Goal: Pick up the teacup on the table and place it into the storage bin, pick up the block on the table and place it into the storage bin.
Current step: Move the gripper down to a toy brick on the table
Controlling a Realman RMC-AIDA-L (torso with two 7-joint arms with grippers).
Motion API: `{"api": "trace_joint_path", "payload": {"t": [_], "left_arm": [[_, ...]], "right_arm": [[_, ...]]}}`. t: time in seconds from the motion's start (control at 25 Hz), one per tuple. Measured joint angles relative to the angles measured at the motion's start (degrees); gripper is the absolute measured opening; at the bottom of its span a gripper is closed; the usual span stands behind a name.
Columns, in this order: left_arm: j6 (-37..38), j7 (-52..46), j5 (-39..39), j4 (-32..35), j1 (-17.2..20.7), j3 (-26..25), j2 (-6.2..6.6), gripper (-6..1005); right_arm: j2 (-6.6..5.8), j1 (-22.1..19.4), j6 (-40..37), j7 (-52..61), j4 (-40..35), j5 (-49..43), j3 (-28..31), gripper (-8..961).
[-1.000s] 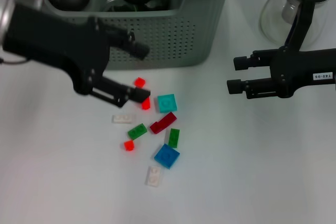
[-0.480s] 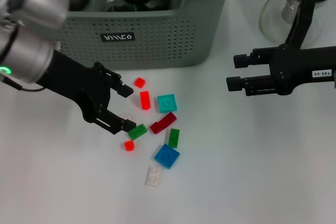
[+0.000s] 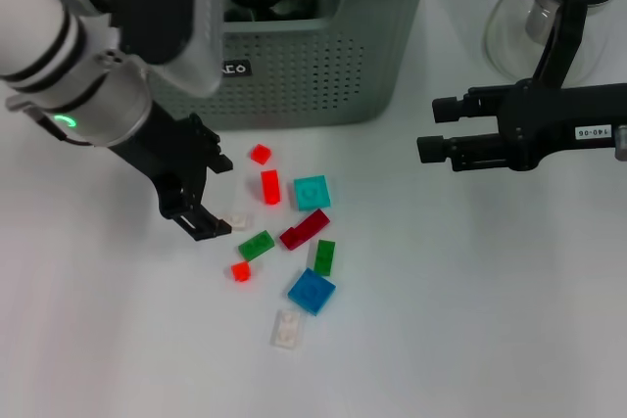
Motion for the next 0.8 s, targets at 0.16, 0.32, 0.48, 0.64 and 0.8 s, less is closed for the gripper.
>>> {"api": "trace_joint_path", "payload": {"t": [0.16,0.32,0.48,0.64,0.8], "left_arm": [[-1.11,-2.05,1.48,0.91,-0.59,4.54,-0.47,797],[-2.73,-4.07,2.38,0.94,-1.02,8.73,-0.44,797],[-4.68,-7.28,5.39,0.01,-1.42,13.51,-0.45,798],[-4.95,-8.47,6.48,-0.35,-1.52,15.00,-0.55,798],[-5.19,-9.37,6.55,-0.53,-1.26,16.47,-0.62,770]], "right_arm": [[0.14,0.02,0.48,0.00,0.19,0.00,0.00,749],[0.14,0.06,0.49,0.00,0.51,0.00,0.00,749],[0.10,-0.03,0.54,-0.01,0.56,0.00,0.00,749],[0.05,-0.26,0.78,-0.25,0.64,0.00,0.00,749],[0.05,-0.37,0.91,-0.43,0.70,0.00,0.00,749]]}}
